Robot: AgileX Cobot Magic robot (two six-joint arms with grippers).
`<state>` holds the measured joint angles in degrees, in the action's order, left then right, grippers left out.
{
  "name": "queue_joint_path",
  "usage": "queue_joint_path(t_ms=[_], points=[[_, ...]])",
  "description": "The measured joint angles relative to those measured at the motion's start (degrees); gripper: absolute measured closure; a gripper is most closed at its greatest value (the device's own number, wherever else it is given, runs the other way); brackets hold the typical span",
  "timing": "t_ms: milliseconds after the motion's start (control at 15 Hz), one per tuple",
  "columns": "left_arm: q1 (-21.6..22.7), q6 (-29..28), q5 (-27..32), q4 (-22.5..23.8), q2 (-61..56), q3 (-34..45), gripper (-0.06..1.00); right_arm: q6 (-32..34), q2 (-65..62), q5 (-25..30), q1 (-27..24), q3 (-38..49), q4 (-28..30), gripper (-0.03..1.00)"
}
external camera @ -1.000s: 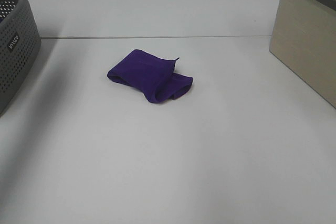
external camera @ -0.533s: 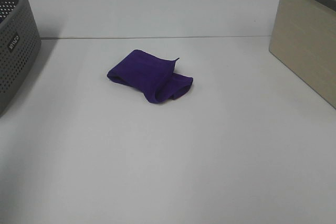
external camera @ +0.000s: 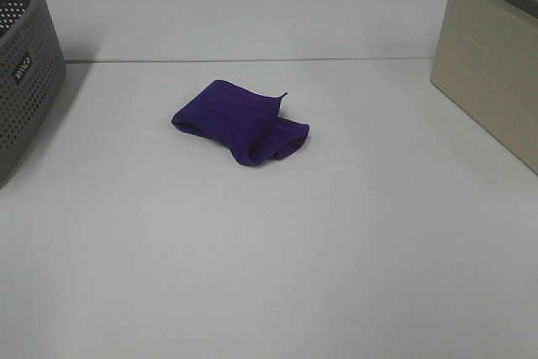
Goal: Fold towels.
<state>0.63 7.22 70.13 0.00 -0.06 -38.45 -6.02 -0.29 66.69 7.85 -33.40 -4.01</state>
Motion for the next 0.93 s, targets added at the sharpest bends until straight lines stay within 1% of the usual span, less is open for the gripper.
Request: queue_joint_path(t_ms=[67,133,200,333,400,533,600,733,800,933], points=[[0.00,-0.23,-0.06,-0.74,-0.23,0.34,0.13,-0.34,0.00,-1.26,0.00,0.86,-0.17,0.17],[0.00,0.11,-0.06,-1.55,-0.23,1.38,0.13,-0.69,0.00,-4.35,0.00,2.86,-0.29,0.18],[0.00,0.40,-0.06,-1.55,-0.23,3.04,0.13,-0.69,0.00,-5.16,0.00,4.07,-0.34,0.18],[0.00,1.20,-0.97,-2.69,-0.23,6.53,0.13,-0.69,0.00,-5.56,0.00,4.64,-0.40,0.18],[0.00,1.38,-3.50,-3.04,-0.29,7.10,0.13,-0.69,0.00,-5.73,0.00,4.64,-0.40,0.18],[0.00,1.38,-5.56,-3.44,-0.29,7.51,0.13,-0.69,0.00,-5.73,-0.40,4.64,-0.52,0.18],[0.00,1.38,-7.56,-3.55,-0.29,8.42,0.13,-0.69,0.00,-5.73,-2.01,4.64,-1.09,0.18],[0.00,1.38,-9.28,-3.78,-0.29,9.34,0.13,-0.69,0.00,-5.73,-6.76,4.64,-1.60,0.18],[0.00,1.38,-9.68,-3.72,-0.29,9.34,0.13,-0.69,0.00,-5.73,-7.96,4.64,-1.66,0.18],[0.00,1.38,-9.74,-3.84,-0.29,9.34,0.13,-0.69,0.00,-5.73,-8.48,4.64,-1.72,0.18]])
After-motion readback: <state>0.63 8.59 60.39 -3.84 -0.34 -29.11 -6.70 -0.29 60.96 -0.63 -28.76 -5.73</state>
